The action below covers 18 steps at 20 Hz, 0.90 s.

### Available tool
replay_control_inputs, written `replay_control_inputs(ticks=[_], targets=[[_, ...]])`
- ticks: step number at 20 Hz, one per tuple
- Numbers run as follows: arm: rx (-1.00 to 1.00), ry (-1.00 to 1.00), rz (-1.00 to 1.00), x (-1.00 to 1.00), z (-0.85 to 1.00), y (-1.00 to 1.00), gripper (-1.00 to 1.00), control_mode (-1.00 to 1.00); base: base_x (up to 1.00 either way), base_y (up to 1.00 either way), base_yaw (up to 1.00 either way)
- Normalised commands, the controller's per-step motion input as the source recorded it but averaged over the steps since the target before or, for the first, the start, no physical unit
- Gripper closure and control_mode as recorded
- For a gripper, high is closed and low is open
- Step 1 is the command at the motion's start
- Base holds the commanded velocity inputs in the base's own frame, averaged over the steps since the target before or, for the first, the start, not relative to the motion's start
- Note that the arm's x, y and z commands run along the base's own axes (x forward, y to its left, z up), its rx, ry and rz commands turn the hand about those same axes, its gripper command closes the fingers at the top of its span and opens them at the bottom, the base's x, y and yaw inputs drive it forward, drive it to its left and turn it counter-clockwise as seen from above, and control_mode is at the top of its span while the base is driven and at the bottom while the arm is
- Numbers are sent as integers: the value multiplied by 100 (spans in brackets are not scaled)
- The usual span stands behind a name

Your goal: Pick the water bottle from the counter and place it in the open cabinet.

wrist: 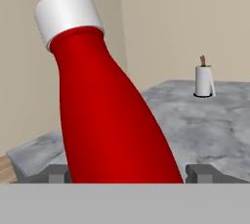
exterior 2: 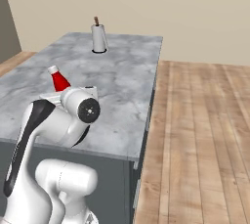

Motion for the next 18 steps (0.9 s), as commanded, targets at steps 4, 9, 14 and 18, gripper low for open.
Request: replay_control_inputs(ticks=[4,9,14,18], targets=[[0,0,0,0,0,0,100,100,-24,0,0],[0,0,0,0,0,0,100,100,-43,0,12],[0,0,0,0,0,0,100,100,-26,0,75],[0,0,0,0,0,0,100,100,-10,0,96]])
